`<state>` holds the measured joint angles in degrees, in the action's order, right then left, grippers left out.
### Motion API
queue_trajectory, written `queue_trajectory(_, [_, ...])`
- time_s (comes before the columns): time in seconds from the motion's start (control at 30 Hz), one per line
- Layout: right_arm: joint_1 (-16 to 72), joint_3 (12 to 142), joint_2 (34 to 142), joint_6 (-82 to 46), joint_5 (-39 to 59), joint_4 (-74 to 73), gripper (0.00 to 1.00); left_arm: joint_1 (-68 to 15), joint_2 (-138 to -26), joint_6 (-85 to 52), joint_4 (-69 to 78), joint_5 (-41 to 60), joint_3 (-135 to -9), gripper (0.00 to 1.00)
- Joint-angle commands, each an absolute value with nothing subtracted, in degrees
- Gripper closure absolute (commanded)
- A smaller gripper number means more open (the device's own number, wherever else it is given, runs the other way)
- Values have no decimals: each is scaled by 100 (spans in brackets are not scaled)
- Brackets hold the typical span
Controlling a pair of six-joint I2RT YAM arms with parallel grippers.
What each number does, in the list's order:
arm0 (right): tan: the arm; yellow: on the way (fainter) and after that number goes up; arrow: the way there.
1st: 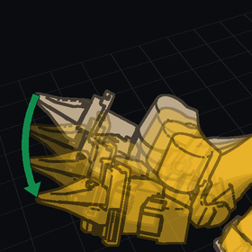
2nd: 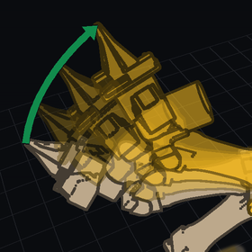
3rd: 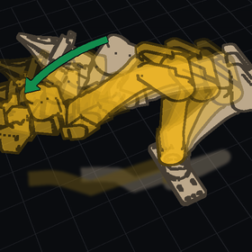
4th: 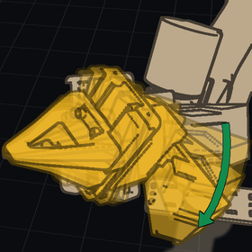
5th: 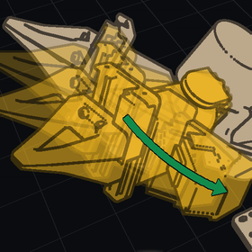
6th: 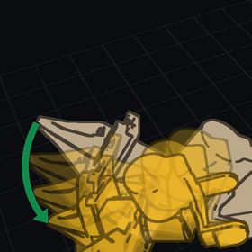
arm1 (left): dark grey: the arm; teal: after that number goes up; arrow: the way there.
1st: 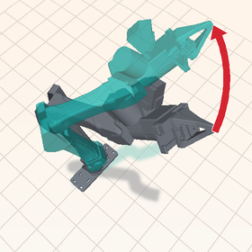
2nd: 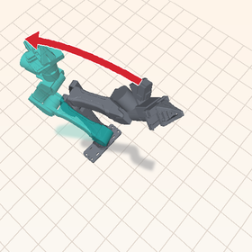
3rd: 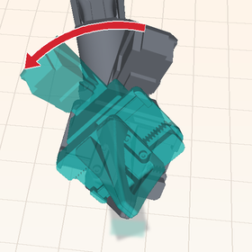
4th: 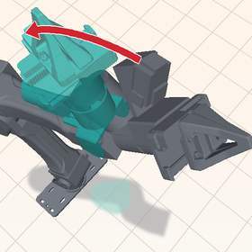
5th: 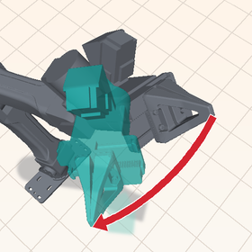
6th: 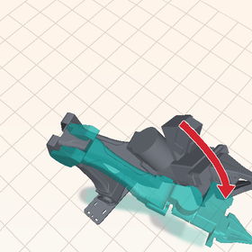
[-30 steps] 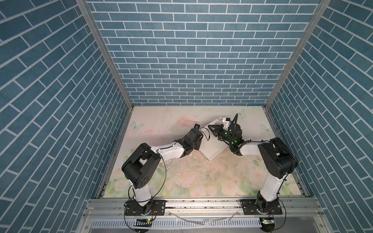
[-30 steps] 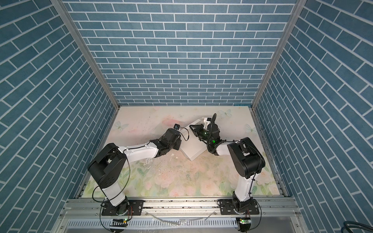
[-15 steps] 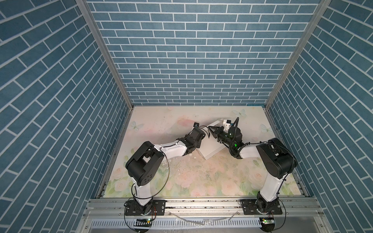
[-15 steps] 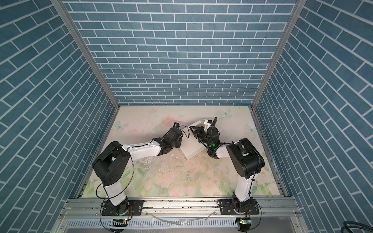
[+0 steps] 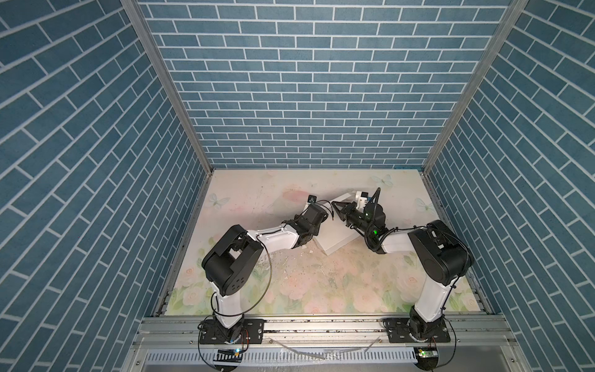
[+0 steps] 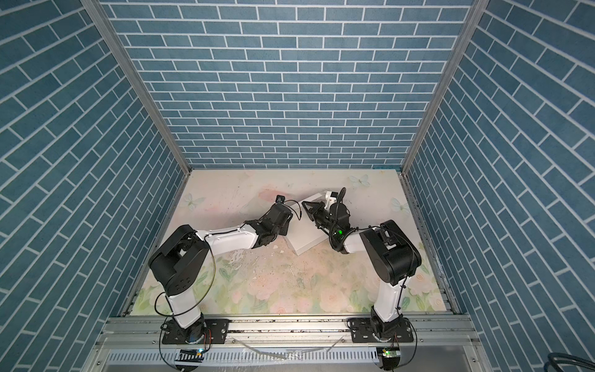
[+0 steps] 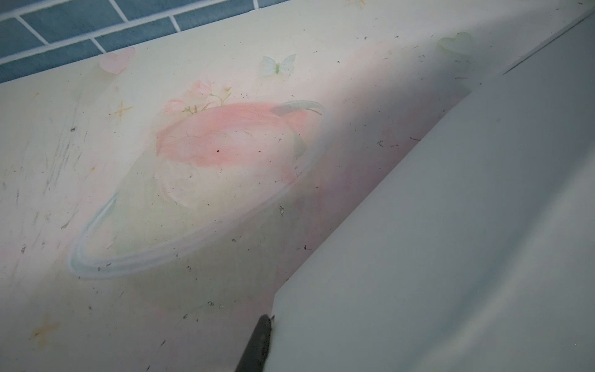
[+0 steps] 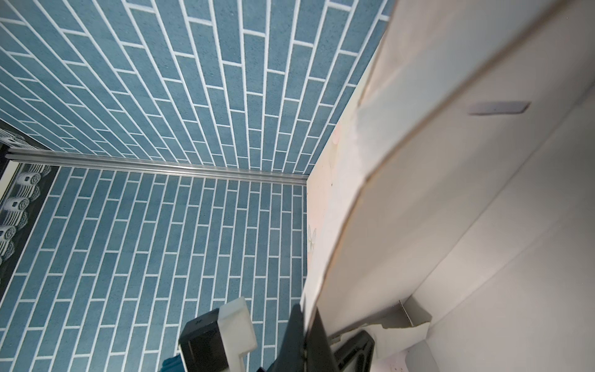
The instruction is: Fold the paper box
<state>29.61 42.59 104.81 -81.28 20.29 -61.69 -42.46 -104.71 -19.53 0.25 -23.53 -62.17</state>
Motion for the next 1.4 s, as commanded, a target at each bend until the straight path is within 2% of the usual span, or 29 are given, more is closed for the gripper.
queue_trajectory(0.0, [3076,4307,10474,-8279,2154,-5987,100,-4213,-10539,-1978,136,-2522,-6330,79])
queue_trajectory(0.23, [3129,4454,10331,-8287,2083,-5721,98,-4213,-10455,-1793,196,-2389,-6307,80])
queue_trajectory(0.47, [3129,4465,10116,-8320,1979,-5630,77,-4214,-10297,-1366,129,-1778,-6294,80])
queue_trajectory(0.7, [3112,4456,9639,-7960,1986,-4891,58,-4165,-10169,-1177,-124,-1343,-6336,79])
queue_trajectory(1.17, [3103,4430,7926,-6521,1835,-1908,48,-3912,-10151,-1278,-309,-586,-6524,78])
queue_trajectory(1.27, [3109,4439,7642,-6182,1849,-1336,49,-3826,-10177,-1368,-291,-409,-6535,78])
queue_trajectory(1.37, [3129,4314,7313,-5972,1790,-899,53,-3735,-10156,-1475,-252,-196,-6506,79])
